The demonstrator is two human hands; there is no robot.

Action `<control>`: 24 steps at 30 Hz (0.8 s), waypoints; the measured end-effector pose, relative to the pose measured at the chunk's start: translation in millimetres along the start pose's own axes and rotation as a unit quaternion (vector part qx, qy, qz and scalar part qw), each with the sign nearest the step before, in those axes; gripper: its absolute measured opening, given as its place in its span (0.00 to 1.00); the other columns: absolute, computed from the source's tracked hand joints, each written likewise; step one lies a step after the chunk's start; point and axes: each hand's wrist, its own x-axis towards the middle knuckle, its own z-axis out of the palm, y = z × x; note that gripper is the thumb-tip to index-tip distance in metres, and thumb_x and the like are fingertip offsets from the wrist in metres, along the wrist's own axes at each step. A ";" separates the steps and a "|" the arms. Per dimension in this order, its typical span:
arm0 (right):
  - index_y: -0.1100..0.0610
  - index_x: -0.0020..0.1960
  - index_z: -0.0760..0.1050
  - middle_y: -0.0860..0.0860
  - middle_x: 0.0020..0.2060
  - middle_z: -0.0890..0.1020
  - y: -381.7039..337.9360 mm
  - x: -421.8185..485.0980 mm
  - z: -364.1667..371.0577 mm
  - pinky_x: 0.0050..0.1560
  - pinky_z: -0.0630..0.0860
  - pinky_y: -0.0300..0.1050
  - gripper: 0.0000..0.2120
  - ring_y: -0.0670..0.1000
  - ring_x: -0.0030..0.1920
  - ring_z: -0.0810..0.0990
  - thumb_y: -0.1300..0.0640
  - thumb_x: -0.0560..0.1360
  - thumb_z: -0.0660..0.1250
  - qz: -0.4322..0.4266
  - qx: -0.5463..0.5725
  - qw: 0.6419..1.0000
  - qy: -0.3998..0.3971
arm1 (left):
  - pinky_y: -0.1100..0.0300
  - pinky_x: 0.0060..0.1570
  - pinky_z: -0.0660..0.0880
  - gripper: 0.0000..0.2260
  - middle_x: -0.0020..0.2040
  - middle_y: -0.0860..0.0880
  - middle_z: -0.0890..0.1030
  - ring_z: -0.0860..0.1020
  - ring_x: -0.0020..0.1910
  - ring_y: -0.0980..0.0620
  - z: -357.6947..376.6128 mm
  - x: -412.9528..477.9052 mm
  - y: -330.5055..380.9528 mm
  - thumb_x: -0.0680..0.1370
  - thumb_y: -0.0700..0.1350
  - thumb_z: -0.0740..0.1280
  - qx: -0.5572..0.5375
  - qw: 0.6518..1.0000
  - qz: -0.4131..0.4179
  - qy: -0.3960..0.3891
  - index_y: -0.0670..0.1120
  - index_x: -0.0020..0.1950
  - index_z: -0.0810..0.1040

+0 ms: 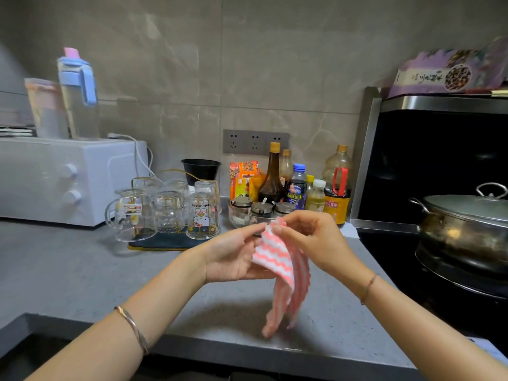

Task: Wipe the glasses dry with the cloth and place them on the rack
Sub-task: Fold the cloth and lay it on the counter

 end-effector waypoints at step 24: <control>0.56 0.45 0.83 0.48 0.45 0.86 -8.7 -14.3 7.4 0.45 0.78 0.34 0.05 0.42 0.47 0.83 0.58 0.70 0.72 0.092 0.195 0.971 0.098 | 0.73 0.41 0.75 0.13 0.49 0.53 0.86 0.82 0.46 0.61 15.4 -15.2 9.4 0.76 0.54 0.68 0.221 0.927 0.256 0.164 0.50 0.56 0.84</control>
